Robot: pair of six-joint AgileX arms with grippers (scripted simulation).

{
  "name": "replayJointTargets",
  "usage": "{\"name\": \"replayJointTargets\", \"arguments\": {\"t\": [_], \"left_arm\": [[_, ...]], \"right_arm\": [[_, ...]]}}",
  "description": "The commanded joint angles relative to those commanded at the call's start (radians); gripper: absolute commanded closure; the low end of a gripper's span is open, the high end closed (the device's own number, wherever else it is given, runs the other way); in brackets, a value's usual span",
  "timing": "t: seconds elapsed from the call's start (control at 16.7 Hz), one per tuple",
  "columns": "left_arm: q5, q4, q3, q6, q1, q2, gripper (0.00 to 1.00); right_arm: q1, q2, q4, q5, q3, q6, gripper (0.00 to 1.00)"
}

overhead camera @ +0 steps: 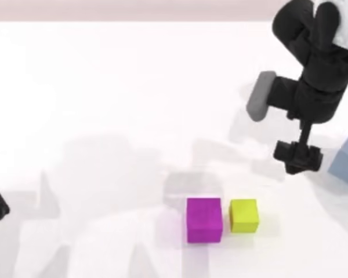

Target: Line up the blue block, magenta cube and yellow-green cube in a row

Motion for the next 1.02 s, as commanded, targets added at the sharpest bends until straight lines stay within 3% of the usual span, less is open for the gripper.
{"name": "replayJointTargets", "arguments": {"t": [0.18,0.36,0.78,1.02], "left_arm": [[0.000,0.000,0.000,0.000,0.000,0.000,0.00],[0.000,0.000,0.000,0.000,0.000,0.000,0.00],[0.000,0.000,0.000,0.000,0.000,0.000,0.00],[0.000,0.000,0.000,0.000,0.000,0.000,0.00]], "right_arm": [[-0.199,-0.022,0.008,0.002,-0.037,-0.020,0.00],[-0.304,-0.048,0.022,0.003,-0.061,-0.032,0.00],[-0.319,-0.043,0.040,0.003,-0.073,-0.032,0.00],[-0.319,0.002,0.178,0.004,-0.161,-0.030,0.00]]}}
